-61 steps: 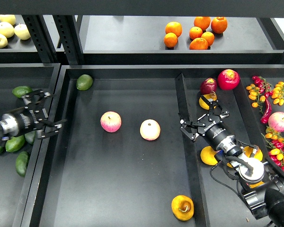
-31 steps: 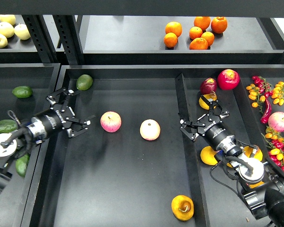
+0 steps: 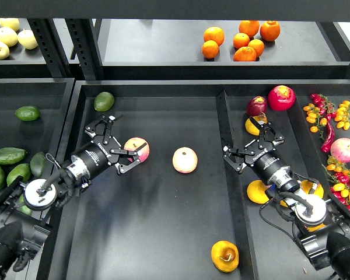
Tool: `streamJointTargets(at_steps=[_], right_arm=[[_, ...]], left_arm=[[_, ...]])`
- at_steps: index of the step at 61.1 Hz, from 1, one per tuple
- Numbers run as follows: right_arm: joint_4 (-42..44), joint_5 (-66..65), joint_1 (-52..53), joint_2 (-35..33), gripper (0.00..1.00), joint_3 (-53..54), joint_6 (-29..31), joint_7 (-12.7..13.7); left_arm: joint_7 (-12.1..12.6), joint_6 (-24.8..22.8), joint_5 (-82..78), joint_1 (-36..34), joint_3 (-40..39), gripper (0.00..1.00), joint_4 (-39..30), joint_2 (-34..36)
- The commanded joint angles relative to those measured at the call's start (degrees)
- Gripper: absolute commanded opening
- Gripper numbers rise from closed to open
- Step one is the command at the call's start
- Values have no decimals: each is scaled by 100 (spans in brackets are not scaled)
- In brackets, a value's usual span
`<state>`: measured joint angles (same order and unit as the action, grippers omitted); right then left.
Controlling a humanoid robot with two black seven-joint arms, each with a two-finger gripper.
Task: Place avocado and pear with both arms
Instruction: 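Move the right gripper toward the yellow-orange pear on the table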
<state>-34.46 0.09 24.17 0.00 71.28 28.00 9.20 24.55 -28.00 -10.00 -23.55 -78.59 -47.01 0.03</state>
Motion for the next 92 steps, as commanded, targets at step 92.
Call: streamJointTargets(at_steps=[92], right_arm=[[-1748, -273, 2249, -3137, 99, -4261, 0, 1880]], left_arm=[[-750, 0, 1888, 53, 134, 99, 16, -3]])
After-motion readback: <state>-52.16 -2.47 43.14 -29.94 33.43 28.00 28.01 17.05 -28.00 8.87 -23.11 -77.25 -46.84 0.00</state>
